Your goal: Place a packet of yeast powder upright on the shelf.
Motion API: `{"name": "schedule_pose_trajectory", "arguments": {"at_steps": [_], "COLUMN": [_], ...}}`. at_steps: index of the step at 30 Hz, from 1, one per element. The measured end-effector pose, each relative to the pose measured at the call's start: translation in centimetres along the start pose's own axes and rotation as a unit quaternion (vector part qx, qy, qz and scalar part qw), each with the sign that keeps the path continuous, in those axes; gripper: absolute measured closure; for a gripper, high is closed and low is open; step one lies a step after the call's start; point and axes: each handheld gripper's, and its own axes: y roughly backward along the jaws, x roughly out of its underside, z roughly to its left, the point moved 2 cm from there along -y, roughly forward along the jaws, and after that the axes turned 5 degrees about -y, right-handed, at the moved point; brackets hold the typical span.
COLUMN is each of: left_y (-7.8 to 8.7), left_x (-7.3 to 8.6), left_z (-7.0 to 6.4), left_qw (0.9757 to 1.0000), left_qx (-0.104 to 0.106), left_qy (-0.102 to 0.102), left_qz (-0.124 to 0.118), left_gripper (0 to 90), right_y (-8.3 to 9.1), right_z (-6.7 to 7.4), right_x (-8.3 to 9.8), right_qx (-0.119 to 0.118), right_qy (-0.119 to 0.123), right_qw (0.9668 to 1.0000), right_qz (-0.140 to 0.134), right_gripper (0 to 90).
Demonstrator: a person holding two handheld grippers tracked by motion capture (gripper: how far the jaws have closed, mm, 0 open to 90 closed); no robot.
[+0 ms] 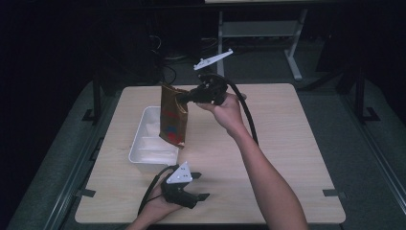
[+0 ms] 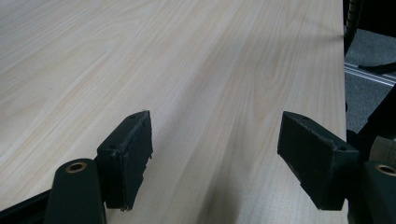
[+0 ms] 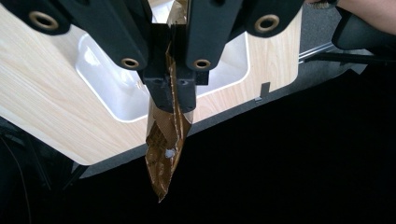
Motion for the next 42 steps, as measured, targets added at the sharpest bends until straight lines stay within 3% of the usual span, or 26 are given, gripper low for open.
{"name": "schedule_pose_trajectory", "arguments": {"at_steps": [26, 42], "left_y": [0.1, 0.1], "left_x": [0.1, 0.0], "left_z": [0.1, 0.1], "left_qw": [1.0000, 1.0000], "left_qx": [0.002, 0.004], "left_qy": [0.000, 0.002], "left_qz": [0.001, -0.003], "left_gripper": [25.7, 25.6], "right_y": [-5.1, -7.7], "right_z": [1.5, 1.5], "right_x": [-0.8, -0.3], "right_qx": [-0.056, -0.062], "right_qy": [0.015, 0.022], "right_qw": [0.9981, 0.9969], "right_qz": [0.022, 0.043], "right_gripper": [88.6, 88.3]}}
